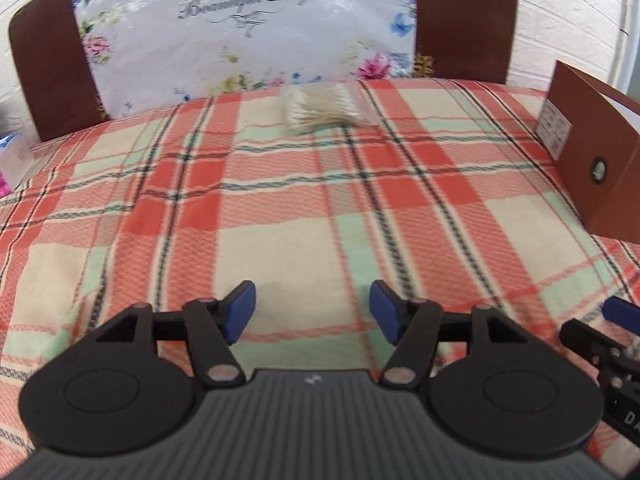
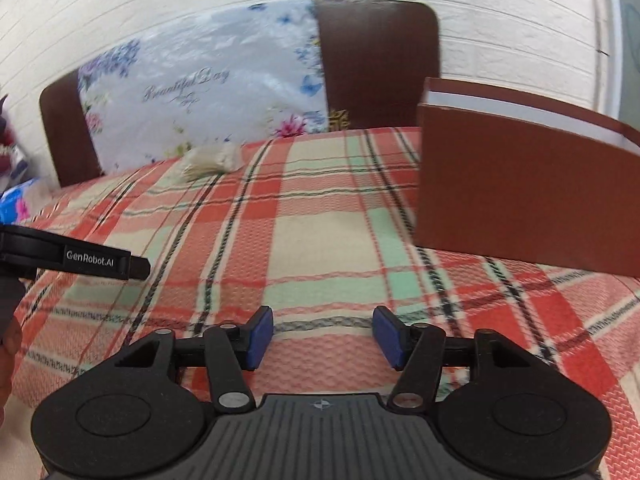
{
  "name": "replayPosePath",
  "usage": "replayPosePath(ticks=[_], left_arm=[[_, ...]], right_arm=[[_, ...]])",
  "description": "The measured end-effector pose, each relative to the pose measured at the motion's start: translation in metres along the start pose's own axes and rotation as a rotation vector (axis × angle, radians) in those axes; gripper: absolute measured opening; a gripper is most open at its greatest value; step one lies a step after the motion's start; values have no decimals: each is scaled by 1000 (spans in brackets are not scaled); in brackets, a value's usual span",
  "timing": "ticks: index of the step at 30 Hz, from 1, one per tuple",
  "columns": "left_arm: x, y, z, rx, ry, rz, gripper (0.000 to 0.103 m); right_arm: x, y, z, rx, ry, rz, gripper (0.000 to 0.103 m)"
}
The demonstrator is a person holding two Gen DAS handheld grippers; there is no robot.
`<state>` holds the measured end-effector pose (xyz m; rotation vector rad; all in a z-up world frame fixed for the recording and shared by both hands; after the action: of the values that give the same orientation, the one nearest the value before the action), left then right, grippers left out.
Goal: Organize objects
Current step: 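Move the right gripper over the clear bag of cotton swabs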
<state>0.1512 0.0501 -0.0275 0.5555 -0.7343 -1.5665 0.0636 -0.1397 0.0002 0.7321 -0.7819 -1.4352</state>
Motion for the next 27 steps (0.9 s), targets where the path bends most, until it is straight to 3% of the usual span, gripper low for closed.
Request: replayPosePath(ticks=[4,9,13,15,18,23,25,27], left_arm=[[-20,2,-3,20,42,-23,71],[-49,5,-14,65,101,-48,93],[-75,13,-21,104,136,-68,100],[-95,18,-26,119,161,-26,103],[-127,23,-31,122,126,141,103],[-120,24,-32,138,164,119,103],[-122,23,-31,142,154,132,103],[-120,22,-30,145,156,131,103]], right_arm=[[-22,6,-5,4,1,61,61],[-41,19,-21,14,9,115,61],[-55,35,-44,26,17,154,63],[-60,44,-60,29,16,162,67],[-65,59,-81,36,21,168,70],[-80,87,-116,63,39,202,74],[-89,99,-130,64,65,210,83],[-98,112,-141,86,97,201,86]])
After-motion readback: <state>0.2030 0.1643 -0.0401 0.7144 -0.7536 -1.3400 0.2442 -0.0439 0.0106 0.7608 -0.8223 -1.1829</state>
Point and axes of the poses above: each gripper's, at about its wrist camera, not at the fingertips, and z roughly against the way its jaws point, x to its right, y to its top, the point moved 4 cm from there along -z, roughly the way its jaws point, and after that the axes turned 9 degrees about -y, right-handed, at the moved point
